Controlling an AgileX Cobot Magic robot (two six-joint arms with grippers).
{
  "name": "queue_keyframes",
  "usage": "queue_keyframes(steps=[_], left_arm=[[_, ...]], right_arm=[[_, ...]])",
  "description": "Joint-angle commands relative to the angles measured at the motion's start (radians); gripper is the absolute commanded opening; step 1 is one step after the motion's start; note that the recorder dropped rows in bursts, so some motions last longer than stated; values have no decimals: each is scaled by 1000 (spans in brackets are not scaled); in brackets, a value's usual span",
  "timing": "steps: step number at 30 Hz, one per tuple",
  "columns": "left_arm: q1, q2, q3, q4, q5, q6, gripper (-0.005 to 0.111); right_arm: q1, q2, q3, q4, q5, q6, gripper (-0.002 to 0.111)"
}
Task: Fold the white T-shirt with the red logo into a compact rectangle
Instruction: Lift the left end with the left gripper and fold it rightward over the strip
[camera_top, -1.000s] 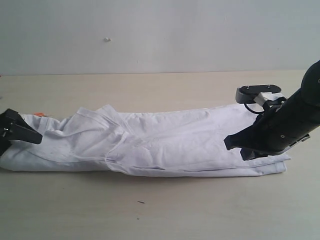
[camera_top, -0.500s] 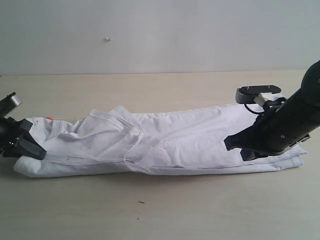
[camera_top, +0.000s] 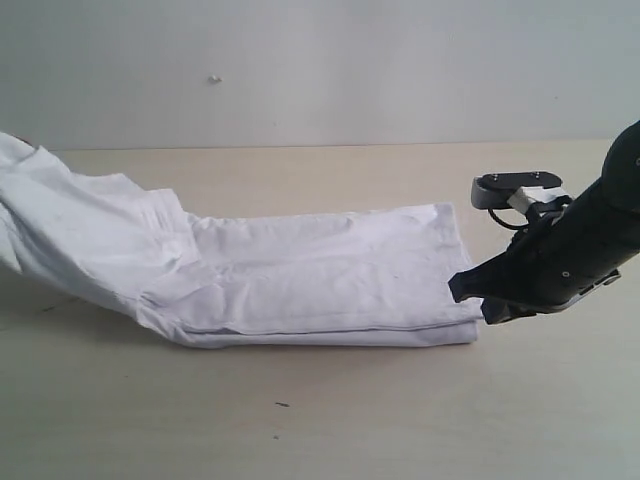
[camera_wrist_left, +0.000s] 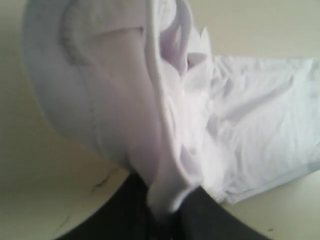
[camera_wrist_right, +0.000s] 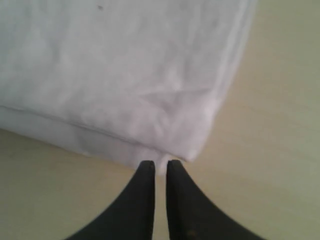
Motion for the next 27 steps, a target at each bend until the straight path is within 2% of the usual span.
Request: queue_keyframes(steps=[1,5,9,13,18,25,26,27], left_arm=[[21,-73,-18,-142,48,-7,0],[-2,-106,-61,-244,129,-7,0],[-57,-110,-106,-280,133,-36,0],[-166,-110,-115,-277,133,-51,0],[-321,-92,-117,-231,36,-53,0],[-550,-32,-117,-195,-183,-53,0],[-611,-3,-117,-186,-252,-53,0],[-633,11,-117,-186,-278,-53,0]], right_arm=[[-3,-3,3,-2,4,-9,9],[-3,-3,3,-2,6,-9,9],[-3,-3,3,-2,6,-9,9],[-3,-3,3,-2,6,-9,9],[-3,-3,3,-2,6,-9,9],[-3,-3,3,16,6,-9,9],[-3,-3,3,18,6,-9,9],[-3,-3,3,18,6,-9,9]])
